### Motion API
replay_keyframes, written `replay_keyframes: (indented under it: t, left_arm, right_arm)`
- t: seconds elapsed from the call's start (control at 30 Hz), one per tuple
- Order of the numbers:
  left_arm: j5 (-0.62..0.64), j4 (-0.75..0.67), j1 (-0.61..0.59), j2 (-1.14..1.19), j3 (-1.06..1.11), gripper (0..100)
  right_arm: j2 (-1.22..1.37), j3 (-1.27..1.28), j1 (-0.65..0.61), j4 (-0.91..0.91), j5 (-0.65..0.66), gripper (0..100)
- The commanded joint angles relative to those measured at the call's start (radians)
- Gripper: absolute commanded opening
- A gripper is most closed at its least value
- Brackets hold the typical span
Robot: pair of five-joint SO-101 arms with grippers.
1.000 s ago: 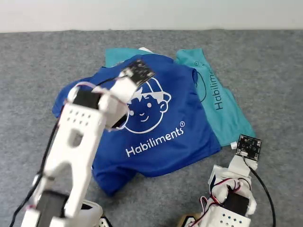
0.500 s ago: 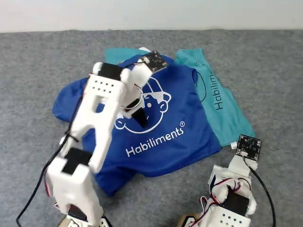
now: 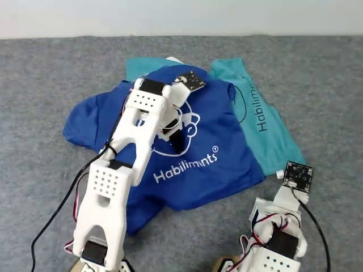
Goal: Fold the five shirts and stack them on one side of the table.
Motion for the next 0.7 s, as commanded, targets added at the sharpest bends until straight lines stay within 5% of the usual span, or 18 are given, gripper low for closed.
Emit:
replay_keyframes:
  t: [0.0,0.1,0.3,0.67]
  left_arm:
    - [0.017,0.006,0.002,0.055,-0.085,14]
    - [0.017,0.04,0.003,0.064,-0.148,1]
    - [0.025,0.172,-0.037,0.029,-0.298,1]
    - [0.086,0.173,-0.287,-0.319,-0.372,1]
  right_arm:
    - [-0.008,0.014,0.015,0.004,0.008,0.9]
    - [-0.008,0.014,0.015,0.004,0.008,0.9]
    - [-0.008,0.014,0.015,0.004,0.008,0.9]
    - [-0.008,0.014,0.015,0.004,0.008,0.9]
